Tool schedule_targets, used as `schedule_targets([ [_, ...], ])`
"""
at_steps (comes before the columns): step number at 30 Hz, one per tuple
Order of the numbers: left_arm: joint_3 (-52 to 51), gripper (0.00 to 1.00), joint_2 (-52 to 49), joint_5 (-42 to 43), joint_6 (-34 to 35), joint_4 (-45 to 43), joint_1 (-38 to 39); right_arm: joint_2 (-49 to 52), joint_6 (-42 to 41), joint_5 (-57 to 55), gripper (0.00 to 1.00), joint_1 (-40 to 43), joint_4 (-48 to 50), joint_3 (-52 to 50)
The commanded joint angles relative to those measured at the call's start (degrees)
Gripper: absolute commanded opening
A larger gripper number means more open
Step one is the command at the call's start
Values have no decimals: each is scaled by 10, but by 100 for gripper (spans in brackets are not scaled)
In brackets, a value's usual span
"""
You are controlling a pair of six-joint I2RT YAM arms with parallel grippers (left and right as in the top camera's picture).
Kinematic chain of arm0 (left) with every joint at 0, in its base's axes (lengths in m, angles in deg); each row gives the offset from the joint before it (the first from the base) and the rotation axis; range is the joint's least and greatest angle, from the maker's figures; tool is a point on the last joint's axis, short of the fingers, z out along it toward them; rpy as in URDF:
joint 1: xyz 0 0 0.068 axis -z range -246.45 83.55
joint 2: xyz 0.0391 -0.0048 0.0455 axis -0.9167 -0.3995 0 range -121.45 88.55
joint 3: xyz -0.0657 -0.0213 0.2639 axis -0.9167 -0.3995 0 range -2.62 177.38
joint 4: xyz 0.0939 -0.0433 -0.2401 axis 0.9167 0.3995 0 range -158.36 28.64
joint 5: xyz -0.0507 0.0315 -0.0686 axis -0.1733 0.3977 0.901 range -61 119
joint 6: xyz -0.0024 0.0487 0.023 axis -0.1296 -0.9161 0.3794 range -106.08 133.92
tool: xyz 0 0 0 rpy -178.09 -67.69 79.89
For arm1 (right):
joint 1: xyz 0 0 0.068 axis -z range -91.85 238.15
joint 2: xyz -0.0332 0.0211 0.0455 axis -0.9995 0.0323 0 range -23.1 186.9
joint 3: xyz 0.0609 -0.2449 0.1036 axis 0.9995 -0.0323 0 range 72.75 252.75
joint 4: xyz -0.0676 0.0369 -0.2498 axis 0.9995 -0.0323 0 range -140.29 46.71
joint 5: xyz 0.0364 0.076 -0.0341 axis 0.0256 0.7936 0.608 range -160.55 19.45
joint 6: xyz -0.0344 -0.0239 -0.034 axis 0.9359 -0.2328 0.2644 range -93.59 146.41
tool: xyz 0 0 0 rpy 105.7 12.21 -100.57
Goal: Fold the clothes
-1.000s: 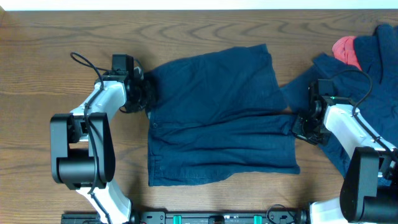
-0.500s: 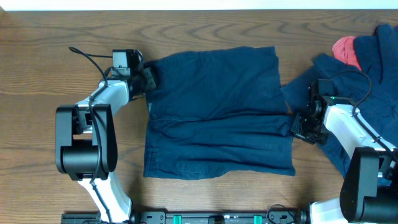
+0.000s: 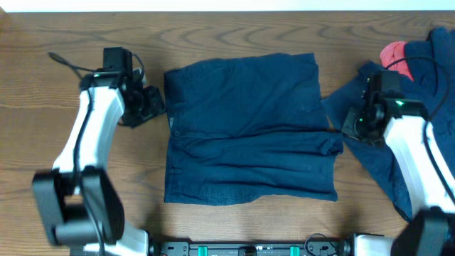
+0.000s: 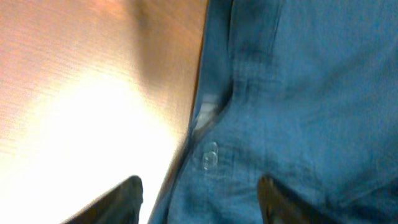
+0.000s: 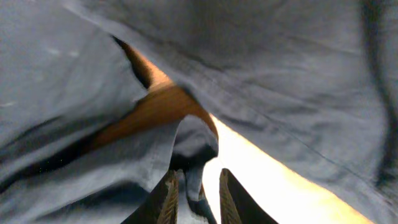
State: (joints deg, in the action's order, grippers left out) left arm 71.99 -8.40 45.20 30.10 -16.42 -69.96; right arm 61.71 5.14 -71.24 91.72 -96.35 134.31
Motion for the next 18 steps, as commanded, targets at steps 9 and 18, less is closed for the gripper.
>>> schedule_targets([
  [9,-74,62,50,40,64,178,1,-98,12,59,22,-5,-128,5],
  [18,-251,62,193,54,121,131,1,-148,-4,59,37,-80,-141,-30],
])
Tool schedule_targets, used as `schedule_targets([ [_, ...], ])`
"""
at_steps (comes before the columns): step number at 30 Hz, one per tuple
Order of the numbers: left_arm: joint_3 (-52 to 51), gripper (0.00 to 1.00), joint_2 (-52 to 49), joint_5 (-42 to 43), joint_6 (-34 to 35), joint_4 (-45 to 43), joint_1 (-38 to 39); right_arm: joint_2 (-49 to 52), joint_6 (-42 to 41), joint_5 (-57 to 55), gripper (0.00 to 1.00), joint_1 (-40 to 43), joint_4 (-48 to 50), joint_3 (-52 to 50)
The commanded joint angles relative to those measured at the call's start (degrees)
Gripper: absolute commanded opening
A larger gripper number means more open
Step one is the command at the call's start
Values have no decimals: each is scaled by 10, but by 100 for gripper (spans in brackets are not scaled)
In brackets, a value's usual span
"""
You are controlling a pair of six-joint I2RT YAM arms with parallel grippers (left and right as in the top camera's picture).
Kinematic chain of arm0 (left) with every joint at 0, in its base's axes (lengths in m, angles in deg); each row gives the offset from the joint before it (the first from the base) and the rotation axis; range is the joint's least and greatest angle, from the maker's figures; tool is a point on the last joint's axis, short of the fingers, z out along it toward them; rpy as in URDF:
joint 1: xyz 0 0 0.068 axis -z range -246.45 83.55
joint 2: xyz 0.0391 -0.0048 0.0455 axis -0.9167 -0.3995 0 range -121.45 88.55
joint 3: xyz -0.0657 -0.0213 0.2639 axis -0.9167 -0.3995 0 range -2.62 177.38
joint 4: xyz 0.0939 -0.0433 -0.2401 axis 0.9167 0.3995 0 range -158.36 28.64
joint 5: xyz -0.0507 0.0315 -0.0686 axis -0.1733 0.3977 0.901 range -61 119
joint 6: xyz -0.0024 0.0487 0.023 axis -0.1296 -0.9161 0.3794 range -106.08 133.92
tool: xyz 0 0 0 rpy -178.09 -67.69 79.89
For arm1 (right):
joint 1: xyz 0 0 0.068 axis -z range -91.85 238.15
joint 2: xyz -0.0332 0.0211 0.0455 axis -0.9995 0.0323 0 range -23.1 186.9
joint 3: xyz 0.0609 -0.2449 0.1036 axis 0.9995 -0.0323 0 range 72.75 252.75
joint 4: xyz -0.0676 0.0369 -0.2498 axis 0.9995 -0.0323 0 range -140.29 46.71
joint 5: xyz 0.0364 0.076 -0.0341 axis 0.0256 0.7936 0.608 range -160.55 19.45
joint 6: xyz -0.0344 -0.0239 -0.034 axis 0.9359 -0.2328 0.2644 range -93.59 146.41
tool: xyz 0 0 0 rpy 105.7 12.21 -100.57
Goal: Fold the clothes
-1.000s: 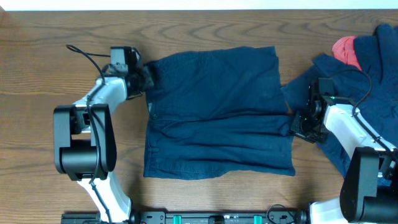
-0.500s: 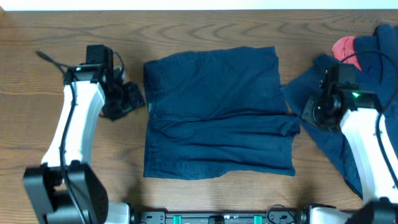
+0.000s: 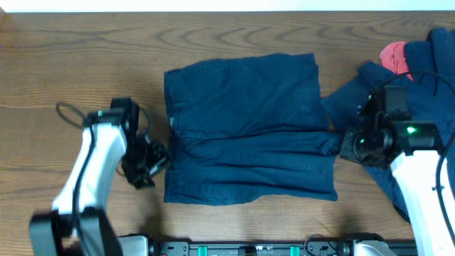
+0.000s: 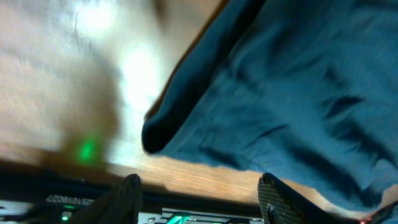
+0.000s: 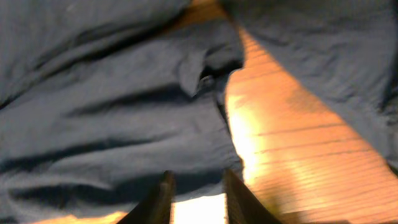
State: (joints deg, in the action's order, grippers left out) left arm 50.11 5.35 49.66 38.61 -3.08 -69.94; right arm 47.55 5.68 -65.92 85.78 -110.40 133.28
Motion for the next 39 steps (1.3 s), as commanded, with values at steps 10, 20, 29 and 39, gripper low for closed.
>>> schedule_targets([
  [10,-202,63,224,10,176,-85,1,-7,-46,14,45,-86,31,-62],
  [20,-309,61,221,46,207,-246,1,-7,-54,14,44,-90,30,-62],
  [29,-320,47,221,37,207,-305,1,-7,-60,15,43,-90,30,-62],
  [39,-339,6,221,62,221,-297,1,-7,-67,15,41,-90,-21,-62],
])
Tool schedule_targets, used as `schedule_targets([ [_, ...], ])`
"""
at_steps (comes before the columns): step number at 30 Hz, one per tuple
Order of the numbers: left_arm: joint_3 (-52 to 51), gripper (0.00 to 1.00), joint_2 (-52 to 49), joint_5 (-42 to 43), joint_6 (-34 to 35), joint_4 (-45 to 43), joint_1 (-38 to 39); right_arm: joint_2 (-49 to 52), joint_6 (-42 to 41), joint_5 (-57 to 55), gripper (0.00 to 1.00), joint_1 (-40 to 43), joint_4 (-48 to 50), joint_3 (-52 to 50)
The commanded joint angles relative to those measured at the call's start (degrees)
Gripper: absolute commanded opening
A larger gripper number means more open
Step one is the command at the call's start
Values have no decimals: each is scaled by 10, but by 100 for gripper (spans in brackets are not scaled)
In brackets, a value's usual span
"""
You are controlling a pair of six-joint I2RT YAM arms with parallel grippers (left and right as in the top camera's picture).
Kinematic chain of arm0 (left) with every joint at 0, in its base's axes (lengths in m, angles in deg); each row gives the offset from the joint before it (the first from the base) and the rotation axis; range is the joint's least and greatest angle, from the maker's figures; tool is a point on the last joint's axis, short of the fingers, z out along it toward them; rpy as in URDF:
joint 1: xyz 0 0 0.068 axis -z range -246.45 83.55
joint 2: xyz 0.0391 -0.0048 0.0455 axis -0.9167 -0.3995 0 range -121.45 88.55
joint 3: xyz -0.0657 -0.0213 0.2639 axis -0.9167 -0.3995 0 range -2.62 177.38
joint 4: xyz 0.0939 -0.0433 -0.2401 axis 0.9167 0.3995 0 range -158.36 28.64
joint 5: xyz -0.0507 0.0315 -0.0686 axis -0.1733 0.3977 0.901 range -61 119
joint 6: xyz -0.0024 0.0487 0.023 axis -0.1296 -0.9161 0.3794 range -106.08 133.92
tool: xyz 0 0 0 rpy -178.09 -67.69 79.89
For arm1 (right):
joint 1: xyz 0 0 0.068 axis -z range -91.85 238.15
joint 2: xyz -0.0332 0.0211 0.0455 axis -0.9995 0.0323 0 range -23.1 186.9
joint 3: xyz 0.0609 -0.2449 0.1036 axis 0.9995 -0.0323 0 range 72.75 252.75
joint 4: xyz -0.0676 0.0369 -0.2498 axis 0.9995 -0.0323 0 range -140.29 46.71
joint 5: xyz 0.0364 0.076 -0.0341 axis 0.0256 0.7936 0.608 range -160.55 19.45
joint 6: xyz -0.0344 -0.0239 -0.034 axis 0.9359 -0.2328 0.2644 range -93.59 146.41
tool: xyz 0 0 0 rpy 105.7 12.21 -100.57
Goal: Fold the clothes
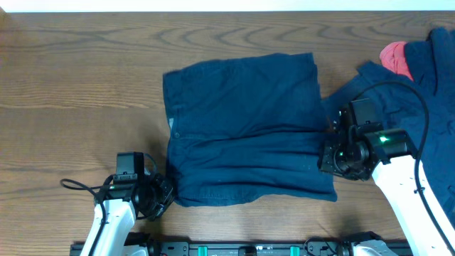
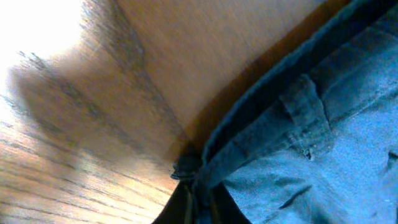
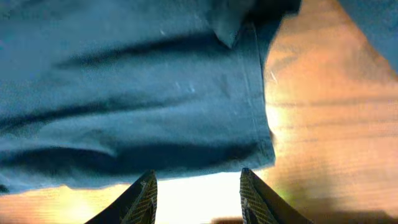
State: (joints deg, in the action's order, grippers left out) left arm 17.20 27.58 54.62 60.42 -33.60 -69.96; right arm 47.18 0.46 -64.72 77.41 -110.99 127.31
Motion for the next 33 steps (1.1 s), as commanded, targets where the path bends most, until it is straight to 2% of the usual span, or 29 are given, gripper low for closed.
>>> schedule_targets([
  [1,-9,6,-1,12,3,9,1,-3,-19,4,41,-6,-27,-3],
  [3,-9,6,-1,9,-3,9,1,-3,-37,11,40,-7,-56,-4],
  [6,-9,6,-1,2,-10,7,1,-3,-113,15,41,-15,-98,-11],
  [9,-9,6,-1,1,-12,0,1,-13,-167,46,42,-23,-96,-32],
  [20,-9,6,-1,-6,-41,-4,1,-100,-390,90,40,-29,40,-197],
  [33,-9,6,-1,-8,-45,-4,1,-115,-478,-6,41,-28,257,-341],
])
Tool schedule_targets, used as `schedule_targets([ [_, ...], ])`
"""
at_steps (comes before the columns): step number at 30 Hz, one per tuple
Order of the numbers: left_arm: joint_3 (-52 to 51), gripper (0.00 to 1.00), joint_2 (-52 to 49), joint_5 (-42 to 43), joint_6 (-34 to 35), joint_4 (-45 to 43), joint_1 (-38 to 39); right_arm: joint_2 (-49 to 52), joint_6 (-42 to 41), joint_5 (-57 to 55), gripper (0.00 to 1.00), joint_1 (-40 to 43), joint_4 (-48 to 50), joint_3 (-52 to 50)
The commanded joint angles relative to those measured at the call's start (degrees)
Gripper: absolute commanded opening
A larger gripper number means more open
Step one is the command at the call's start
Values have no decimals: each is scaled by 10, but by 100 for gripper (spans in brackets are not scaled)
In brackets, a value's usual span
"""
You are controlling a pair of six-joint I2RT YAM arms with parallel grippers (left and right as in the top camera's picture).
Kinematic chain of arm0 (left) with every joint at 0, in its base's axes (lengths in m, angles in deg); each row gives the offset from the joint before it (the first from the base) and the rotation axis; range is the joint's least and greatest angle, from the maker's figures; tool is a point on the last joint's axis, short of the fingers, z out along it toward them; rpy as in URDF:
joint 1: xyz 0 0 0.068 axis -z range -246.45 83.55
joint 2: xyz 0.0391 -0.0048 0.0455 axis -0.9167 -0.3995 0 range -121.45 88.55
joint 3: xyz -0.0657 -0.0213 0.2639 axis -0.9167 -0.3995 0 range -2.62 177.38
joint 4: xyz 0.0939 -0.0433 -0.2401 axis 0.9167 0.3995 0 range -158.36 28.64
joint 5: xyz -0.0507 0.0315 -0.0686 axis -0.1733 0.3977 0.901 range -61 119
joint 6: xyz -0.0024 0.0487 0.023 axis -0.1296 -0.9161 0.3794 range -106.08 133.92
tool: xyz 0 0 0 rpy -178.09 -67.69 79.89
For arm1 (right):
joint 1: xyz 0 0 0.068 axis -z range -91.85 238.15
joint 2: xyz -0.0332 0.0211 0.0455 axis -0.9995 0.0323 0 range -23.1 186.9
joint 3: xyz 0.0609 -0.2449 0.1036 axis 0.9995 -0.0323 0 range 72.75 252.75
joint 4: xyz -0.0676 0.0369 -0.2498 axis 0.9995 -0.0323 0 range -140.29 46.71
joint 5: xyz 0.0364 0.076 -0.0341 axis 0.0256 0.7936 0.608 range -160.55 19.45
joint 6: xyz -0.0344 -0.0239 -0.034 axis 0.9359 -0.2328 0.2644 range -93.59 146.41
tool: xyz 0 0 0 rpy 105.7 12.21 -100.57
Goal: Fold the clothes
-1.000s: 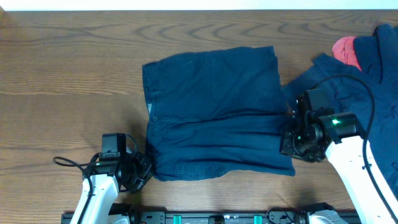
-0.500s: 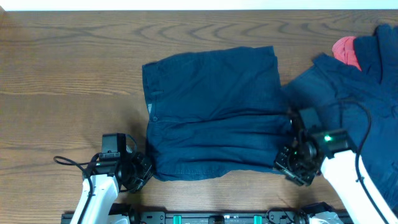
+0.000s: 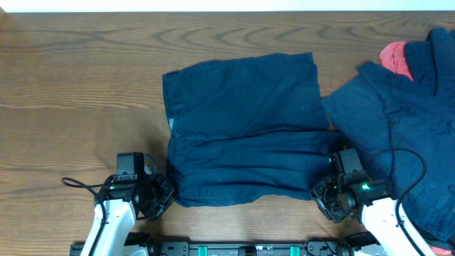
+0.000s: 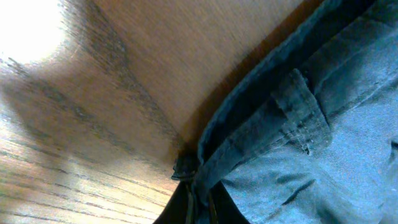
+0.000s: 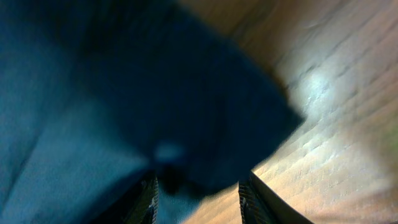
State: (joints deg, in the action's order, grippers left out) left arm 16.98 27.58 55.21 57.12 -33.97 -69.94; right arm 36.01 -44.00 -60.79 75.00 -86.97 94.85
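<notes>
Navy shorts [image 3: 245,128] lie spread flat in the middle of the wooden table. In the overhead view my left gripper [image 3: 162,195] sits at their near-left corner. The left wrist view shows that gripper [image 4: 199,202] shut on the waistband edge [image 4: 249,134], with a belt loop [image 4: 305,109] just beyond. My right gripper [image 3: 325,197] is at the near-right corner. In the right wrist view it [image 5: 199,193] is open, and the blurred dark corner of the shorts [image 5: 205,124] reaches down between its fingers [image 5: 151,196].
A heap of dark blue clothes [image 3: 405,121] covers the right side of the table, with a red garment [image 3: 394,57] at its far edge. The table's front edge with a black rail [image 3: 242,249] runs just behind both grippers.
My right gripper has moved from the shorts' right edge down to their near-right corner, and the corner now lies between its open fingers. The left gripper still holds the near-left corner.
First my left gripper was open at the waistband button on the shorts' left edge, the right at their right edge. Then both were nearer the front. Then the left was shut on the near-left corner, with the right open over the hem, now at the near-right corner.
</notes>
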Motion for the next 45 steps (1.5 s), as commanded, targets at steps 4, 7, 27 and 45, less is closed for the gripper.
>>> schedule_targets([
  [4,-7,6,-1,-14,-12,0,1,-3,-33,-81,43,-4,34,-22],
  [7,-7,6,-1,-14,-12,0,1,-3,-32,-108,46,-4,39,-22],
  [27,177,6,12,-66,-179,265,0,-33,130,-158,1,17,-104,148],
  [45,309,6,64,-120,-139,243,0,33,384,-190,1,28,-35,415],
])
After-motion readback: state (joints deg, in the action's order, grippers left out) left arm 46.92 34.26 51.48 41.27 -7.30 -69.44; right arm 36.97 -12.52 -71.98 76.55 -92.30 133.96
